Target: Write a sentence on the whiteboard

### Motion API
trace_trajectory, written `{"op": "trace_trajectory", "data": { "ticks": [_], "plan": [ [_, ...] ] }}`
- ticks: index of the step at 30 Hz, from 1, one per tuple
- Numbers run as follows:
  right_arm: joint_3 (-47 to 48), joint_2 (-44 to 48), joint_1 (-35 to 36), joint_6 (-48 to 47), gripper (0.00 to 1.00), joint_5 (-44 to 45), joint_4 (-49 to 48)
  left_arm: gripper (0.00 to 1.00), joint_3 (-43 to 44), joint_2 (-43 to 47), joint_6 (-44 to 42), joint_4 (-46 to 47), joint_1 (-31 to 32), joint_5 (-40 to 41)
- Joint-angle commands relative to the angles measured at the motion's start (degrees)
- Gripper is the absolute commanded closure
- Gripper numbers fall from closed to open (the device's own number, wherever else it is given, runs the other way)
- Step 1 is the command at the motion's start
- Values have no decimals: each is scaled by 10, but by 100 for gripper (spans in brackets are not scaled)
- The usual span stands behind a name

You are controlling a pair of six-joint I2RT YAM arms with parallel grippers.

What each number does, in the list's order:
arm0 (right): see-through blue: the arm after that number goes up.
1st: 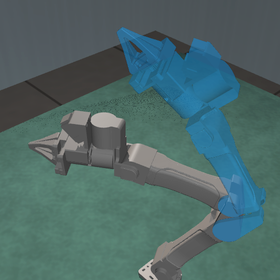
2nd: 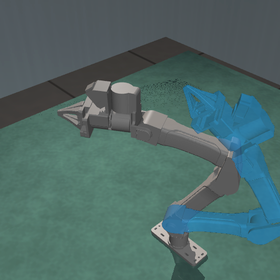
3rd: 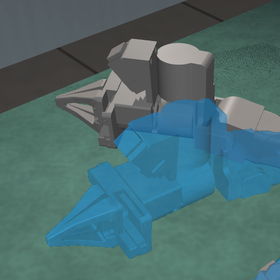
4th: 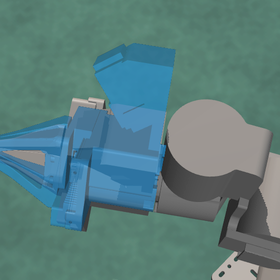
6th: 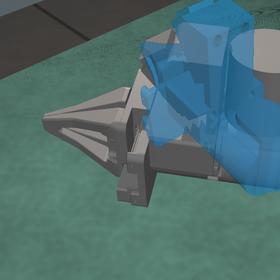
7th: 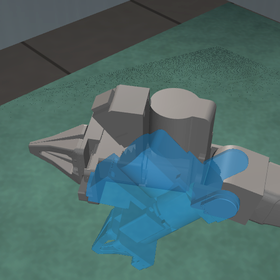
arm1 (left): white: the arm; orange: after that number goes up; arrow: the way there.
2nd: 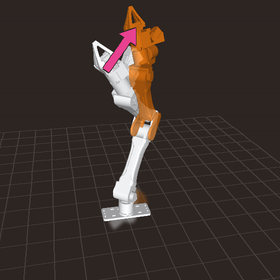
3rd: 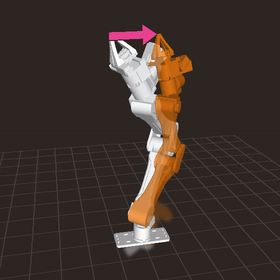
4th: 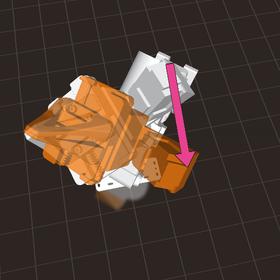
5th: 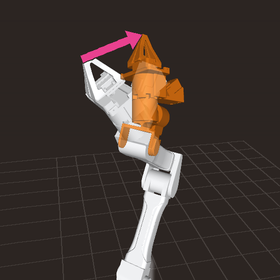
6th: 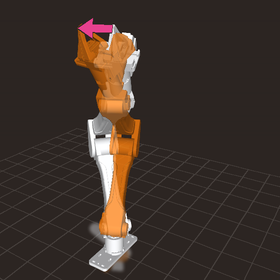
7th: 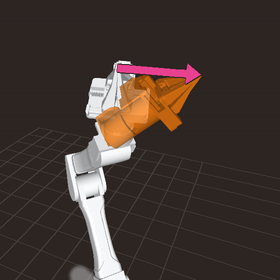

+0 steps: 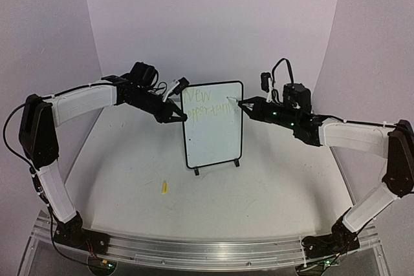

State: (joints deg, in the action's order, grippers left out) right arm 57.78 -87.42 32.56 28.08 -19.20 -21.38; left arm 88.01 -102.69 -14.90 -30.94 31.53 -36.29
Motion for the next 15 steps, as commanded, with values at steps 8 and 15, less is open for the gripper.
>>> {"op": "trace_trajectory", "data": {
  "ticks": [8, 15],
  "plan": [
    [-21, 36, 1, -13, 100, 7, -41, 100, -9, -3, -22, -40, 3, 53],
    [-62, 57, 1, -15, 100, 21, -21, 100, -9, -5, -22, -40, 3, 53]
  ]
}}
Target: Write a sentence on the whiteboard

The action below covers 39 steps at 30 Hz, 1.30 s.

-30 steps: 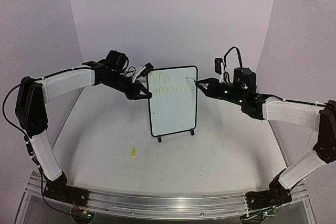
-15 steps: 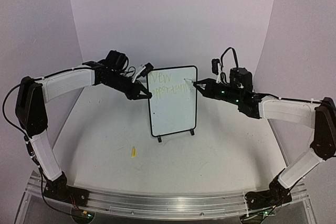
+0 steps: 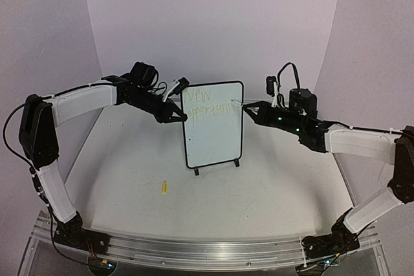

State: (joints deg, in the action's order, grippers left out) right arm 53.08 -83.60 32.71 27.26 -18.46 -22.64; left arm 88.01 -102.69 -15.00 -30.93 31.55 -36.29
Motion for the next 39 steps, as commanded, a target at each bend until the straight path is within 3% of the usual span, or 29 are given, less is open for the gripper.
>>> {"op": "trace_trajectory", "data": {
  "ticks": [1, 20, 30, 39],
  "plan": [
    [-16, 15, 0, -6, 100, 14, -7, 100, -8, -5, -21, -40, 3, 52],
    [23, -41, 0, -15, 100, 11, -15, 100, -7, -3, -23, -42, 3, 53],
    [4, -20, 0, -3, 100, 82, -5, 100, -7, -3, -24, -41, 3, 54],
    [0, -9, 0, -5, 100, 86, 3, 100, -7, -2, -24, -42, 3, 53]
  ]
}}
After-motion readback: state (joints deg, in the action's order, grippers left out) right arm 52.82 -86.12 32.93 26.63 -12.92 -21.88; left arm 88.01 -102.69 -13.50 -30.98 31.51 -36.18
